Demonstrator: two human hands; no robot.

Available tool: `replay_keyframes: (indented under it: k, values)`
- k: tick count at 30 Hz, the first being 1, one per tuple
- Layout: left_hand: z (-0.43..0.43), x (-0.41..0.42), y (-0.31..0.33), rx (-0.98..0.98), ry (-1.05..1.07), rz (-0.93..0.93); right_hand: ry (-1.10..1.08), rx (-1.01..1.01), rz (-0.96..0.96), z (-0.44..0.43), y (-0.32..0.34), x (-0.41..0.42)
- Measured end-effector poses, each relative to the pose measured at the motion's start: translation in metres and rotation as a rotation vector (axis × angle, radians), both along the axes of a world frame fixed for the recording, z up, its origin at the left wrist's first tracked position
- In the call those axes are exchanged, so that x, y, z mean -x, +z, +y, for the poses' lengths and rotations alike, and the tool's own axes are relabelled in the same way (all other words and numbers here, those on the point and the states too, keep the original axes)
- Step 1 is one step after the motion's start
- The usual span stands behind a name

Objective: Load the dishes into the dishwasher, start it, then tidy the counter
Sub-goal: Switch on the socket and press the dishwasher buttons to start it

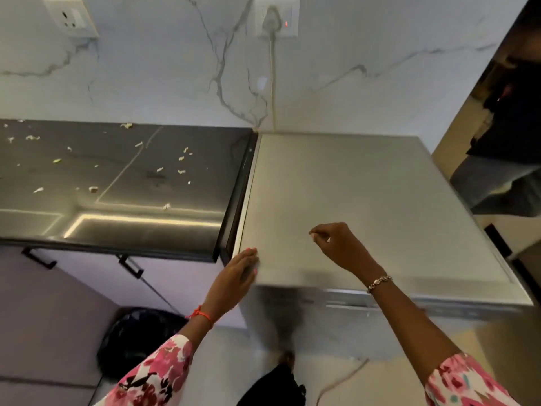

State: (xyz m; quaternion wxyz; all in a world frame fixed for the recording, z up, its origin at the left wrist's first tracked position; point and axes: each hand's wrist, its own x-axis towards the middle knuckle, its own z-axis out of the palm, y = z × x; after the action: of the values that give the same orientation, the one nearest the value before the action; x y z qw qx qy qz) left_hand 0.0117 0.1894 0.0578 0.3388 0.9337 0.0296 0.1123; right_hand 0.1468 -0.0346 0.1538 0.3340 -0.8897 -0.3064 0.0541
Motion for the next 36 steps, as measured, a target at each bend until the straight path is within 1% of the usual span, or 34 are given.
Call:
replay_keyframes:
  k: [3,5,8,11,13,16,18,22,26,30,34,36]
  values:
    - [-0.010,0.039,-0.008,-0.103,0.015,-0.057,-0.053,-0.090,0.011,-0.013,-0.027,0.054]
    - [-0.016,0.058,-0.011,-0.171,0.007,-0.064,-0.087,-0.102,0.018,-0.020,-0.050,0.086]
    - [-0.021,0.081,-0.029,-0.293,-0.016,-0.026,-0.135,-0.045,0.029,-0.022,-0.090,0.130]
    - [-0.022,0.101,-0.059,-0.380,-0.039,0.040,-0.124,0.010,0.028,-0.014,-0.126,0.168]
    - [-0.018,0.107,-0.082,-0.423,-0.052,0.043,-0.086,0.051,-0.045,-0.006,-0.149,0.186]
    - [-0.012,0.096,-0.111,-0.487,-0.051,0.007,-0.089,0.168,-0.237,0.012,-0.178,0.191]
    - [-0.006,0.086,-0.128,-0.548,-0.034,-0.065,-0.135,0.222,-0.359,0.025,-0.194,0.187]
    - [0.000,0.063,-0.161,-0.629,-0.008,-0.254,-0.192,0.206,-0.566,0.053,-0.222,0.170]
    - [-0.005,0.039,-0.187,-0.614,0.077,-0.414,-0.243,0.214,-0.707,0.070,-0.242,0.154]
    - [-0.007,0.017,-0.207,-0.604,0.107,-0.573,-0.252,0.233,-0.829,0.078,-0.262,0.143]
    - [-0.009,0.002,-0.213,-0.561,0.128,-0.690,-0.252,0.230,-0.962,0.080,-0.265,0.133]
    - [-0.008,-0.005,-0.217,-0.574,0.132,-0.738,-0.258,0.203,-1.013,0.081,-0.263,0.129]
